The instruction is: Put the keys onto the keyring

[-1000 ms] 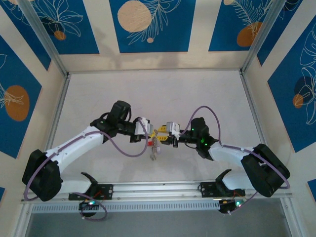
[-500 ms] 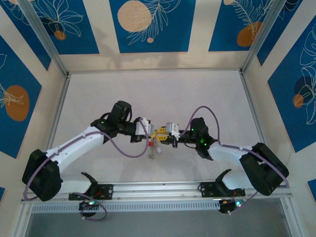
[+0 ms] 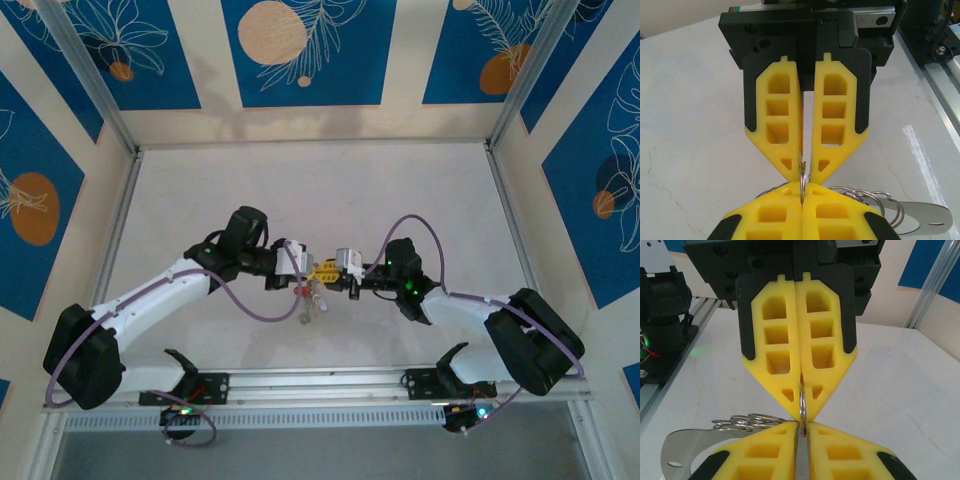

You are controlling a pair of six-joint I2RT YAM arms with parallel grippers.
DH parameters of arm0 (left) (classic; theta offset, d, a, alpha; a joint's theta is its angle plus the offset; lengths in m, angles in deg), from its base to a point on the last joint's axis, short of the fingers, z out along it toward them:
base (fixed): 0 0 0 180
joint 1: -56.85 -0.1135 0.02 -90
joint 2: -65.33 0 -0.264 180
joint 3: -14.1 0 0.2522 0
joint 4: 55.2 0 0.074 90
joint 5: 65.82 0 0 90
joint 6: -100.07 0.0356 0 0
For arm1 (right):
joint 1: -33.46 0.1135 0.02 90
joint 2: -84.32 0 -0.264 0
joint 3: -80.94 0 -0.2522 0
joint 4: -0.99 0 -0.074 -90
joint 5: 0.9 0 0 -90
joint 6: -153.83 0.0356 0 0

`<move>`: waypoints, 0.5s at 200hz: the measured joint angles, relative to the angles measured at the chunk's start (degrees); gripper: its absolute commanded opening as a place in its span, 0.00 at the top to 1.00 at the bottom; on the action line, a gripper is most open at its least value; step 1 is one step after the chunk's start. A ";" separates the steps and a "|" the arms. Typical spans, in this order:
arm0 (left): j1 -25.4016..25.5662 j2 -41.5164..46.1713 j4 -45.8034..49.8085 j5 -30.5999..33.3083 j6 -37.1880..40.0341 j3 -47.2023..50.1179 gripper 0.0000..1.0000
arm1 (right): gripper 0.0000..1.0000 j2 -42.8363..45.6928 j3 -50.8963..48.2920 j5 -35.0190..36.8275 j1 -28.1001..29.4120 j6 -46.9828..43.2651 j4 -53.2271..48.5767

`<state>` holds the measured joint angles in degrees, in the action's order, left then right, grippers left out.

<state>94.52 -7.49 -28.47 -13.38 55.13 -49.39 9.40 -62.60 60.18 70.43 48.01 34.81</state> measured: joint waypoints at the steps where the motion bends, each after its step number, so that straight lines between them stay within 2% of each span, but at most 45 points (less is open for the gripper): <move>1: 0.00 0.02 -0.07 0.02 0.02 0.00 1.00 | 0.80 0.00 0.00 0.00 0.00 0.00 0.04; 18: 0.02 0.13 -1.29 0.17 -0.48 0.63 1.00 | 0.87 0.00 0.00 0.04 0.00 0.15 0.07; 37: 0.02 0.35 -1.66 0.15 -1.16 1.07 1.00 | 0.91 -0.02 0.00 0.22 0.00 0.26 -0.07; 50: 0.02 0.39 -1.64 0.35 -1.33 1.11 1.00 | 1.00 -0.33 0.00 0.22 0.00 0.24 0.26; 57: 0.02 0.39 -1.62 0.52 -1.51 1.11 1.00 | 1.00 -0.57 0.00 0.20 0.00 0.57 0.52; 72: 0.02 0.44 -1.62 0.79 -1.84 1.20 0.84 | 1.00 -0.83 0.00 0.28 0.00 0.59 0.83; 79: 0.04 0.52 -1.64 1.07 -2.10 1.22 0.72 | 1.00 -0.85 0.00 0.17 0.07 0.55 0.87; 100: 0.07 1.62 -0.70 2.95 -2.16 1.16 0.66 | 1.00 -0.66 -0.39 0.48 1.16 -0.79 0.85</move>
<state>94.59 -5.87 -29.17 -10.43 52.97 -48.23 8.75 -62.99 60.66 71.59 47.23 35.66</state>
